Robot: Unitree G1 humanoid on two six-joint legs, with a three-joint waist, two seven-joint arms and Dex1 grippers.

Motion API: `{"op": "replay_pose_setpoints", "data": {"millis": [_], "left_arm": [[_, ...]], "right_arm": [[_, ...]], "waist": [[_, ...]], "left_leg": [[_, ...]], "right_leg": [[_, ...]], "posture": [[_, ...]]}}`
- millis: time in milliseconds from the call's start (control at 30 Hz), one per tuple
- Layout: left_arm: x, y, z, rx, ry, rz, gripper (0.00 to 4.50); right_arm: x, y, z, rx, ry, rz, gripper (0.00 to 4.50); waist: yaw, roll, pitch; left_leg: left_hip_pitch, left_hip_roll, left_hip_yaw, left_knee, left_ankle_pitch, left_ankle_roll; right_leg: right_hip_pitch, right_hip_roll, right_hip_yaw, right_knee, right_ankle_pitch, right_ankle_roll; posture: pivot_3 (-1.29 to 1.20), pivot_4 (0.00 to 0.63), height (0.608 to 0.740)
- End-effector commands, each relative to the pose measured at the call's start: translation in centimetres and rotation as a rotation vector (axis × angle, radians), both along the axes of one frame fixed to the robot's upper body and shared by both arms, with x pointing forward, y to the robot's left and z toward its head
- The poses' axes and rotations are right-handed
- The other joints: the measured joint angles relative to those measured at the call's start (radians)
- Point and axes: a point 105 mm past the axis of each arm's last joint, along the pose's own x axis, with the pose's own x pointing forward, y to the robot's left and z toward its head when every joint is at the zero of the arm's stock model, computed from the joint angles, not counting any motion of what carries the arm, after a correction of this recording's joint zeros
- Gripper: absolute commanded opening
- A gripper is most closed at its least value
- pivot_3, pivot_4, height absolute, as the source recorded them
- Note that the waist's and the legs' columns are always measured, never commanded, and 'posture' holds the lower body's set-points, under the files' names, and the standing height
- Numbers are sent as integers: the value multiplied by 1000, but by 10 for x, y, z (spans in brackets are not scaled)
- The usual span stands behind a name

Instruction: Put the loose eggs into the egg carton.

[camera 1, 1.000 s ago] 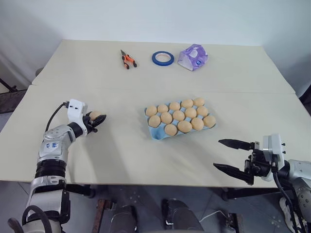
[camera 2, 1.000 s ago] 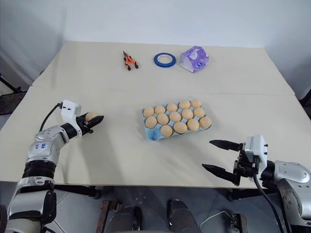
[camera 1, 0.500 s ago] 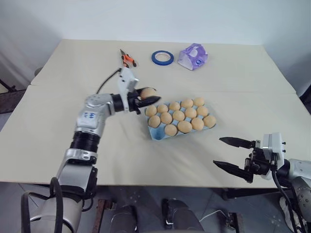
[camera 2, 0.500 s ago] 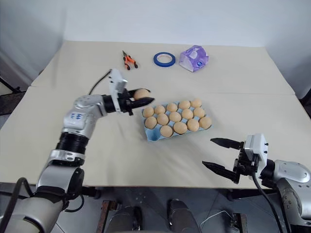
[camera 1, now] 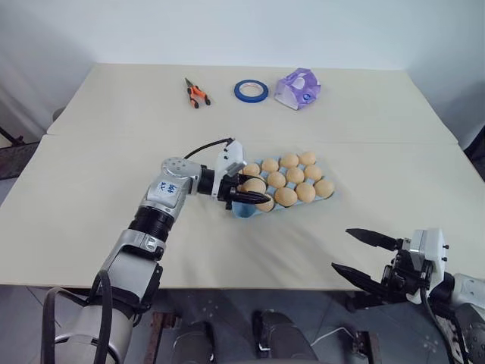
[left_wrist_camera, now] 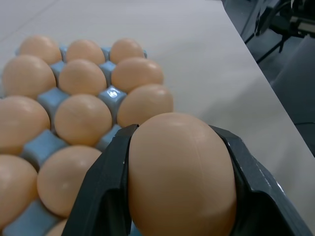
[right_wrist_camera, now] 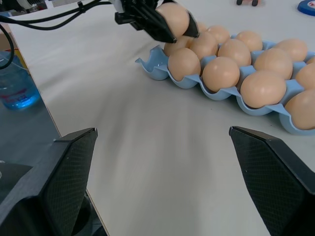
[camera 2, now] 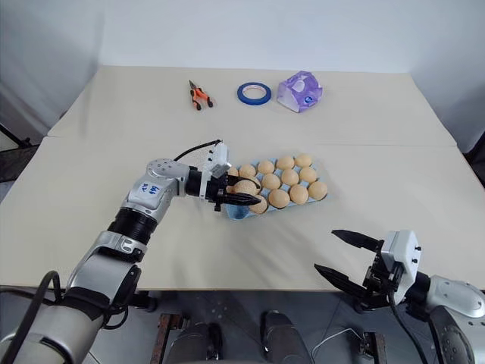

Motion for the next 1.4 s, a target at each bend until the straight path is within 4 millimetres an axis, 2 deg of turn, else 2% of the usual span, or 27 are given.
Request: {"op": "replay_pose_setpoints", "data": {"millis": [33, 67, 267, 367, 467, 567, 667, 767, 967, 1100, 1233, 1400], "left_arm": [[-1, 2, 9, 30, -36, -22, 1750], [-1, 3, 8, 37, -36, -18, 1750], [-1, 4, 8, 40, -31, -6, 3713], [-5, 4, 8, 33, -28, -20, 4478], [-6, 3, 13, 7, -25, -17, 4478], [2, 6, 44, -156, -66, 49, 4478], [1, 22, 68, -260, -87, 70, 4478], [4, 47, 77, -291, -104, 133, 4478], [-4, 107, 66, -246, -134, 243, 4478], [-20, 137, 40, -179, -77, 299, 4478], [-29, 154, 26, -142, -74, 341, 4478], [-31, 160, 28, -150, -140, 369, 4478]], "right_arm": [[-1, -1, 12, 0, -59, -10, 4500], [-1, -1, 12, 0, -59, -11, 4500], [5, 0, 14, -1, -65, 1, 4500], [8, 0, 15, -3, -68, 7, 4500], [9, 0, 15, -5, -69, 11, 4500], [10, -1, 18, -6, -79, 13, 4500], [11, -2, 24, -1, -98, 16, 4500], [13, -7, 28, -14, -101, 17, 4500], [20, -16, 29, -44, -88, 44, 4500], [30, -15, 31, -45, -82, 88, 4500], [42, -15, 33, -56, -87, 124, 4500], [49, -13, 34, -62, -89, 150, 4500]], "waist": [[0, 0, 0], [0, 0, 0], [1, 0, 0], [1, 0, 0], [1, 0, 0], [2, 0, 0], [-3, 0, 0], [-7, 0, 0], [-9, 0, 0], [-10, 0, 0], [-4, 0, 1], [5, 0, 1]], "left_leg": [[0, 0, 0, 0, 0, 0], [0, 0, 0, 0, 0, 0], [0, 0, -1, 0, 0, 0], [0, 0, -1, 0, 0, 0], [0, 0, -1, 0, 0, 0], [-1, 0, -1, 0, 0, 0], [-1, 0, -1, 0, 0, 0], [0, 1, -1, 0, 0, 0], [2, 1, 0, 0, 0, -1], [2, 1, 0, 0, 1, -1], [2, 1, 0, 1, 1, -1], [2, 1, 0, 0, 0, 0]], "right_leg": [[0, 0, 0, 0, 0, 0], [0, 0, 0, 0, 0, 0], [0, 0, 0, 0, 0, 0], [0, 0, 0, 0, 0, 0], [0, 0, 0, 0, 0, 0], [0, 0, 0, 0, 0, 0], [0, 0, 0, 0, 0, 0], [0, 0, 0, 2, 0, 0], [0, 0, 0, 5, -1, -1], [0, -1, 0, 5, -1, -1], [0, -2, -1, 5, -1, -1], [0, -3, -1, 5, -2, -2]], "posture": [[0, 150, 740], [0, 150, 740], [0, 150, 740], [0, 150, 740], [0, 150, 740], [0, 150, 740], [0, 150, 740], [0, 150, 740], [0, 150, 740], [0, 150, 740], [0, 150, 740], [0, 150, 740]]}}
